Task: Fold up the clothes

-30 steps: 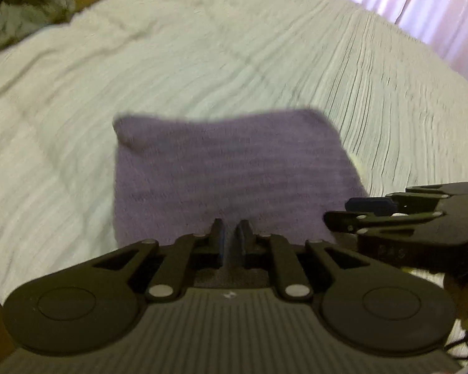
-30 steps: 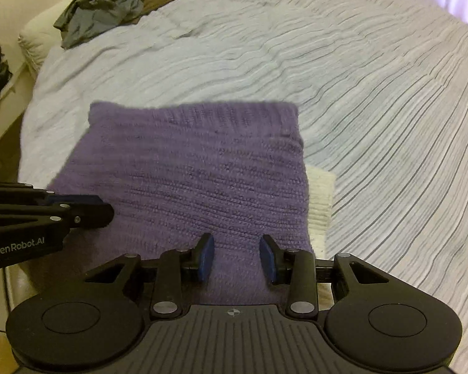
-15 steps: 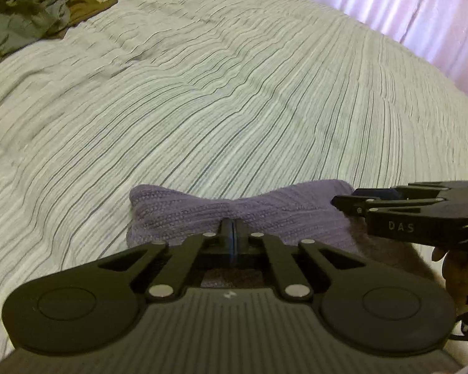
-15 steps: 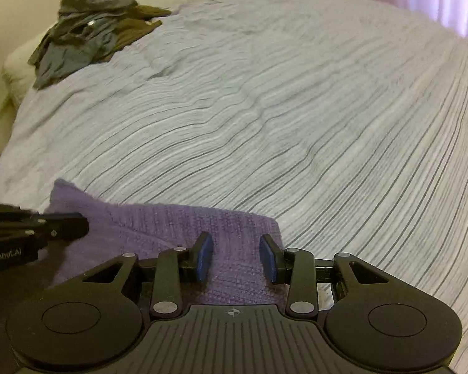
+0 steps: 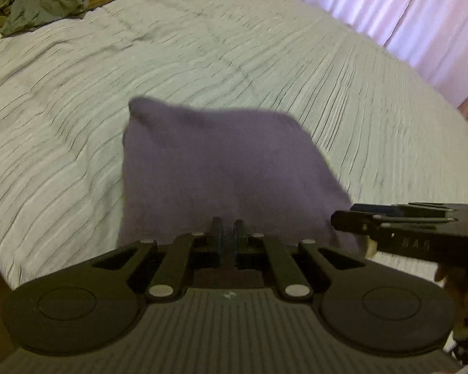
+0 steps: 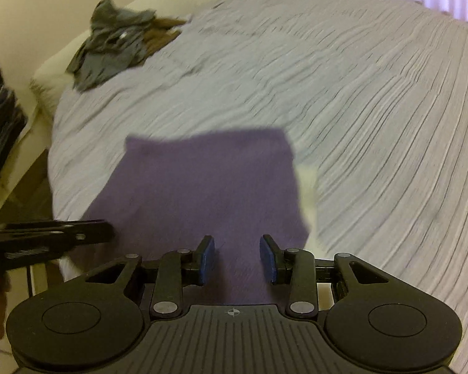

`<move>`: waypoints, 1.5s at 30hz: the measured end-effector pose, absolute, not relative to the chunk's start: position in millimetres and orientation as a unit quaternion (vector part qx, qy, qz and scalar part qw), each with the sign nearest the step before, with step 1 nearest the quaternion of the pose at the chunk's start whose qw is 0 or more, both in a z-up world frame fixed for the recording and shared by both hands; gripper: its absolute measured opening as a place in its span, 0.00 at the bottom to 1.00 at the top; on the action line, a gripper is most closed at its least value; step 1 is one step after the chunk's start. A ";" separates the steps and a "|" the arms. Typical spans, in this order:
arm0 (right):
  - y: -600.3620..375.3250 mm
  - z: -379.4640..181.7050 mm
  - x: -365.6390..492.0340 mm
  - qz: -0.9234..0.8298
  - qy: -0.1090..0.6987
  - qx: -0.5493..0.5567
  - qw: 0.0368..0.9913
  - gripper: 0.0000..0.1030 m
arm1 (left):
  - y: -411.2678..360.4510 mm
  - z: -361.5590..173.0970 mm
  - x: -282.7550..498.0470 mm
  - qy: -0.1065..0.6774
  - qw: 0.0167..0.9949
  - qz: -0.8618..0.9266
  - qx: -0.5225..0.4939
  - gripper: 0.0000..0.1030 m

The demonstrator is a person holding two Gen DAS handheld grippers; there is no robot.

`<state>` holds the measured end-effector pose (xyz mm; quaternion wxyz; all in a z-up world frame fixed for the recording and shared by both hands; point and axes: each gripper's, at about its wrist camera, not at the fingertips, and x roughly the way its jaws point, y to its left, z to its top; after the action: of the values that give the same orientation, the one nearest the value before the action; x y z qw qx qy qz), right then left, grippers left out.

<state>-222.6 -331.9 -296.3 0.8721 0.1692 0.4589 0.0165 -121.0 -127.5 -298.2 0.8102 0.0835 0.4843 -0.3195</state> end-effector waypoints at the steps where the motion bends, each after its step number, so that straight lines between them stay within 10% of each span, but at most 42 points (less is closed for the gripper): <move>1: -324.4 -302.1 -225.6 0.012 0.465 0.162 0.870 0.37 | -129.7 -303.0 -124.0 0.483 0.812 -0.312 0.095 0.03; 15: -318.0 -320.6 -217.0 0.010 0.533 0.143 0.834 0.37 | -146.6 -301.7 -131.8 0.500 0.811 -0.272 0.136 0.03; 21: -309.7 -279.9 -255.6 0.019 0.566 0.140 0.812 0.37 | -119.6 -254.4 -155.2 0.543 0.793 -0.239 0.138 0.22; 25: -296.3 -260.8 -280.2 0.023 0.591 0.137 0.795 0.73 | -103.8 -229.1 -174.4 0.558 0.786 -0.220 0.149 0.30; 45: -265.5 -170.9 -322.3 0.006 0.549 0.124 0.827 0.73 | -87.2 -133.1 -224.6 0.505 0.816 -0.226 0.168 0.42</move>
<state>-322.3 -265.5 -170.9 0.8267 0.1240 0.5489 0.0061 -224.6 -87.2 -133.1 0.8157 0.1675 0.5052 -0.2264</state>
